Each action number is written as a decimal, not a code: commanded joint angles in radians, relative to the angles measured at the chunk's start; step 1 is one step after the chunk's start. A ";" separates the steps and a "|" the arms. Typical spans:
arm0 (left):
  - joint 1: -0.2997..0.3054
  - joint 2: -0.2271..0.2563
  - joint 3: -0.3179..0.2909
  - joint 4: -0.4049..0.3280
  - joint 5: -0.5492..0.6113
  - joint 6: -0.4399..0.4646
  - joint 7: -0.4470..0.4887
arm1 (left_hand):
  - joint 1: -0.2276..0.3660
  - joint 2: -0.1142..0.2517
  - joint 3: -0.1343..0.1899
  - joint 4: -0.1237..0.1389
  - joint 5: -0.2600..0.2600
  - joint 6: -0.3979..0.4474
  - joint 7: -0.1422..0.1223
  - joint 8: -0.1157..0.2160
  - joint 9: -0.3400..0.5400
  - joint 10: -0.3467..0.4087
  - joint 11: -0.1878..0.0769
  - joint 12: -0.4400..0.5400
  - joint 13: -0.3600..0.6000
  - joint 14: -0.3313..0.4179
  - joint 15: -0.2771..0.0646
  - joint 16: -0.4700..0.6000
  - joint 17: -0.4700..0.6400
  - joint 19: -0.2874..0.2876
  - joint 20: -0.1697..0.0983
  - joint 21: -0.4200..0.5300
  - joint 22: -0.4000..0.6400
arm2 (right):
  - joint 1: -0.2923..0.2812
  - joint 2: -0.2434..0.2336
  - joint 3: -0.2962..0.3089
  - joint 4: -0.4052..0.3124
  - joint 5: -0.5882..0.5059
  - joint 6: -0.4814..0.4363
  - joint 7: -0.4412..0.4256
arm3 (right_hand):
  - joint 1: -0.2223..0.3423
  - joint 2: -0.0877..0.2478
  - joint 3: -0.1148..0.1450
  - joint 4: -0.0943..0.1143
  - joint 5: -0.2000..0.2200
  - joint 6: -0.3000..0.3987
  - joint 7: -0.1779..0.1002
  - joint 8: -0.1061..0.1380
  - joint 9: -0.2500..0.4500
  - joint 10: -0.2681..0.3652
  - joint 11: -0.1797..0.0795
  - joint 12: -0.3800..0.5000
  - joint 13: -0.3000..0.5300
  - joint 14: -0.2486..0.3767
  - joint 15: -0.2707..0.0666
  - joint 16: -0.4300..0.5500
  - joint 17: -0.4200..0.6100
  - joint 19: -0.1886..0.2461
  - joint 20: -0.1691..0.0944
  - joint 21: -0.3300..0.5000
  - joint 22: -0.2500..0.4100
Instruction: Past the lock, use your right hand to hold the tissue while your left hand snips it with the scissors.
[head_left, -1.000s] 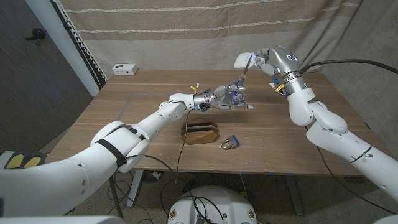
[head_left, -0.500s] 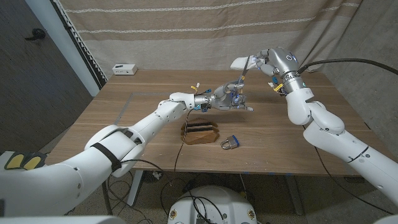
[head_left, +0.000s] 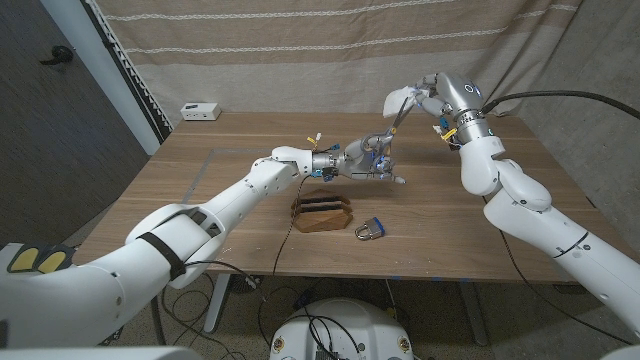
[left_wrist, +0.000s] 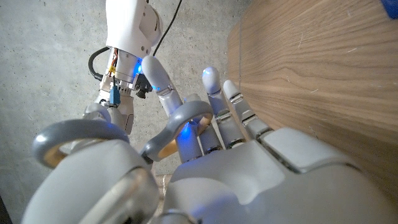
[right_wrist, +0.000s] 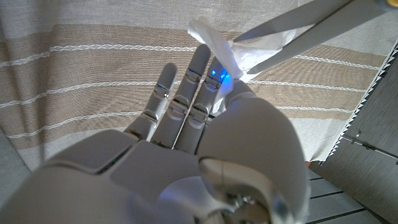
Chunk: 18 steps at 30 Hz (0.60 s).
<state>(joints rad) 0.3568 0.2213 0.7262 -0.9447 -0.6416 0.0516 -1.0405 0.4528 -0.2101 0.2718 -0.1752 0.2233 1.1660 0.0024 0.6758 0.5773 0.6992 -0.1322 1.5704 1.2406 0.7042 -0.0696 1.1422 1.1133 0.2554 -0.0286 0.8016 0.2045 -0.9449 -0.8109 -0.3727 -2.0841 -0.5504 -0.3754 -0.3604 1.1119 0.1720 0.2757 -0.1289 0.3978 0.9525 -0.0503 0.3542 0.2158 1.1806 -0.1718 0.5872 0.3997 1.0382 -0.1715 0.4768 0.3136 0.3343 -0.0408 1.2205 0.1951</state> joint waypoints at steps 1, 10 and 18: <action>-0.013 0.009 0.017 0.000 0.003 0.000 0.003 | -0.002 0.003 -0.014 0.000 0.009 -0.026 0.037 -0.001 0.003 0.067 -0.070 0.004 0.001 0.011 -0.129 -0.007 -0.001 0.005 0.001 -0.007 0.000 | 0.019 0.035 0.004 -0.006 0.067 -0.081 0.003 | 0.013 -0.004 0.009 0.000 0.002 0.021 0.001 0.006 0.006 0.010 -0.002 0.009 0.005 0.013 -0.069 -0.002 0.005 0.016 -0.107 0.007 -0.001; -0.025 0.007 0.023 0.013 0.011 -0.006 -0.002 | 0.004 0.006 -0.054 0.000 0.016 -0.019 0.038 0.000 0.007 0.068 -0.070 0.005 0.001 0.019 -0.132 -0.005 -0.002 0.005 0.003 -0.014 0.001 | 0.039 0.050 -0.016 -0.007 0.085 -0.153 -0.002 | 0.018 -0.010 0.019 -0.006 -0.003 0.043 0.028 0.009 0.004 0.042 0.010 0.009 -0.008 0.039 -0.068 -0.006 0.009 0.029 -0.105 0.012 -0.008; -0.034 0.004 0.025 0.020 0.019 -0.014 0.000 | 0.010 0.008 -0.090 0.002 0.023 -0.019 0.039 0.000 0.013 0.070 -0.070 0.005 0.001 0.017 -0.132 -0.006 -0.001 0.006 0.005 -0.020 0.002 | 0.046 0.043 -0.026 -0.005 0.111 -0.164 -0.008 | 0.021 -0.014 0.025 -0.010 -0.006 0.044 0.038 0.005 0.003 0.040 0.019 0.010 -0.001 0.052 -0.068 -0.008 0.010 0.025 -0.107 0.009 -0.011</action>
<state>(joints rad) 0.3341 0.2280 0.7461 -0.9329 -0.6319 0.0463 -1.0407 0.4530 -0.2100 0.1931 -0.1736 0.2385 1.1712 0.0079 0.6758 0.5863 0.6992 -0.1321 1.5704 1.2406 0.7149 -0.0697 1.1347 1.1091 0.2553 -0.0286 0.7860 0.2046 -0.9133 -0.7724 -0.3836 -2.0892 -0.4698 -0.4995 -0.3594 1.1201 0.1591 0.2931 -0.1391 0.3945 0.9810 -0.0320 0.3594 0.2154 1.2167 -0.1569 0.5925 0.3922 1.0760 -0.1880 0.4693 0.3182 0.3576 -0.0427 1.2279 0.1818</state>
